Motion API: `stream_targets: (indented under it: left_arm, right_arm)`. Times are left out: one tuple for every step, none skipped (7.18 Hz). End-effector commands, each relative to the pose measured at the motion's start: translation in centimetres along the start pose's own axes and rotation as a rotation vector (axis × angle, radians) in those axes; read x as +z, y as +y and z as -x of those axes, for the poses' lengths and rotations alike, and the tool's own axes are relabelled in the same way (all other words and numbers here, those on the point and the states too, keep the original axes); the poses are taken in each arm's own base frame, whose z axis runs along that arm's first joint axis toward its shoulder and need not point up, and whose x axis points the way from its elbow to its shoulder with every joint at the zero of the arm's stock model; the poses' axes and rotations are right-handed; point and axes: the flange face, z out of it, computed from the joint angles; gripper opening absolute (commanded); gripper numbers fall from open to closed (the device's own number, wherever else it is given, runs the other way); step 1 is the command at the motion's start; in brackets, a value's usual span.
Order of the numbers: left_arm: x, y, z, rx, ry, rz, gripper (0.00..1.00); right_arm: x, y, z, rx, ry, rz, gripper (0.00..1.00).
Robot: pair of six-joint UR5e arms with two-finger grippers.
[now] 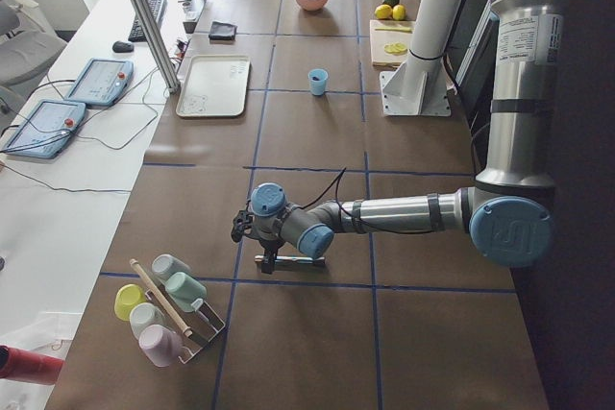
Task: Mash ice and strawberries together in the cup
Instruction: 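Lower the left gripper onto the steel muddler and grasp it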
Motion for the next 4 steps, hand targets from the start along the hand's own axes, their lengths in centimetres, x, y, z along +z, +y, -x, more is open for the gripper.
stream_targets:
  left_arm:
    - [1.68,-0.51,-0.48,0.014,-0.006,0.025,1.0]
    - [1.81,-0.69,-0.69,0.015,-0.005,0.026,1.0]
    - [1.81,-0.7,-0.68,0.017,-0.006,0.026,0.99]
    - [1.88,-0.58,-0.55,0.014,-0.007,0.028,0.88]
  right_arm:
    - [0.0,0.03,-0.03,0.001,0.0,0.0,0.99]
    - [-0.02,0.01,-0.02,0.0,0.0,-0.001,0.99]
    - [-0.06,0.01,0.02,0.0,0.0,-0.001,0.99]
    - [0.0,0.03,-0.03,0.001,0.0,0.0,0.99]
